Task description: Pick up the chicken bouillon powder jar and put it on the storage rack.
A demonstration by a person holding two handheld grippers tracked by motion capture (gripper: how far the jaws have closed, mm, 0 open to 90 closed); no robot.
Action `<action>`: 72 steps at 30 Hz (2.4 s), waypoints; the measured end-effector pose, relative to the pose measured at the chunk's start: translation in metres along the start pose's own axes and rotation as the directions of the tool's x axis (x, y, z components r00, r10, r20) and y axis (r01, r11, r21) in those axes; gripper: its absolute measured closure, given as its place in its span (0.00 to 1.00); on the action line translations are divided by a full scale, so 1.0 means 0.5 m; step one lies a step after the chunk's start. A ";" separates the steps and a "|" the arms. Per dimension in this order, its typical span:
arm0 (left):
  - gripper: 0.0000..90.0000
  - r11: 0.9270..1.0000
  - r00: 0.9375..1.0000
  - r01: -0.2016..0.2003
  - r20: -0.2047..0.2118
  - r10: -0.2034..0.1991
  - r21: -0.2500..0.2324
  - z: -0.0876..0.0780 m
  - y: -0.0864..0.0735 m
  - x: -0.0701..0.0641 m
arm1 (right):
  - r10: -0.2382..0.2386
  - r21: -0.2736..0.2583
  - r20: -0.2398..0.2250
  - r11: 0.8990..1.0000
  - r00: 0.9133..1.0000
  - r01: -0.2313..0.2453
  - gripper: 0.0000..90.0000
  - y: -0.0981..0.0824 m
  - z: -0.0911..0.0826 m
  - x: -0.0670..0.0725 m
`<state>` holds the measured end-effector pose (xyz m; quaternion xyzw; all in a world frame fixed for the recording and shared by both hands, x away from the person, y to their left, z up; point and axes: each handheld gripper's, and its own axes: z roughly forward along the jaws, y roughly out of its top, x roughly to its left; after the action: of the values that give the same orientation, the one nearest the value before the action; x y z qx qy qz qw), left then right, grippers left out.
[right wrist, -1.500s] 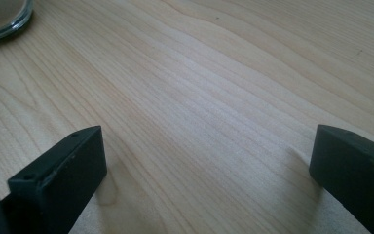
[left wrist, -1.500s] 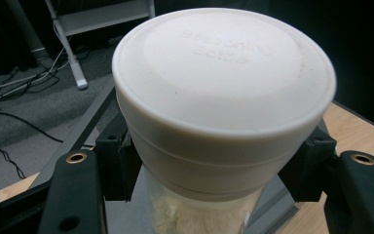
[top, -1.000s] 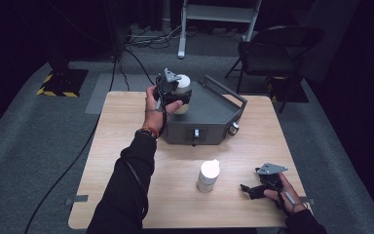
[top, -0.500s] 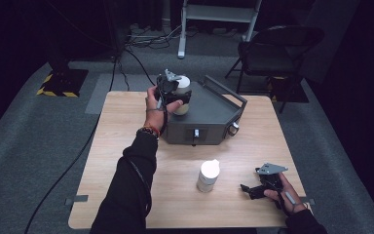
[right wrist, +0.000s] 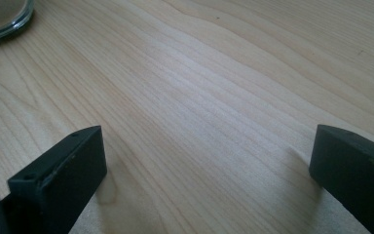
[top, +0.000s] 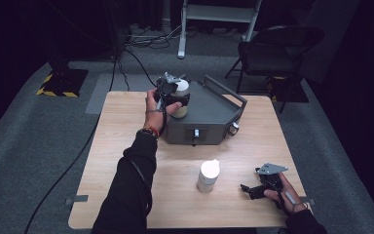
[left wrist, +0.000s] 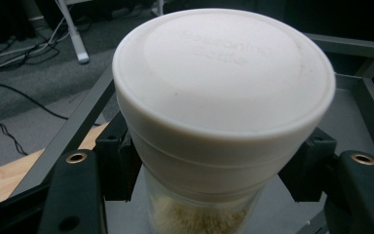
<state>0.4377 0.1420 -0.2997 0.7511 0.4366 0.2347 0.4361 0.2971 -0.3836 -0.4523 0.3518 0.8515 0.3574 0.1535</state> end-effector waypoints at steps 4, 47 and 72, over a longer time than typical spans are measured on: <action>0.38 1.000 1.000 -0.004 -0.001 0.004 -0.003 0.001 -0.002 0.000 | 0.001 0.000 0.000 1.000 1.000 -0.001 0.00 0.000 0.000 0.000; 0.01 0.994 0.999 0.015 -0.042 -0.020 -0.112 -0.012 -0.058 -0.019 | 0.000 0.000 0.000 1.000 1.000 0.000 0.00 0.000 0.000 0.000; 0.00 0.979 0.986 -0.159 -0.071 0.150 -0.131 -0.080 -0.104 -0.067 | 0.000 0.001 0.000 1.000 1.000 0.000 0.00 0.000 0.000 0.000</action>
<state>0.3680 0.1433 -0.3232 0.7438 0.3729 0.3198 0.4533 0.2971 -0.3836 -0.4522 0.3518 0.8515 0.3571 0.1534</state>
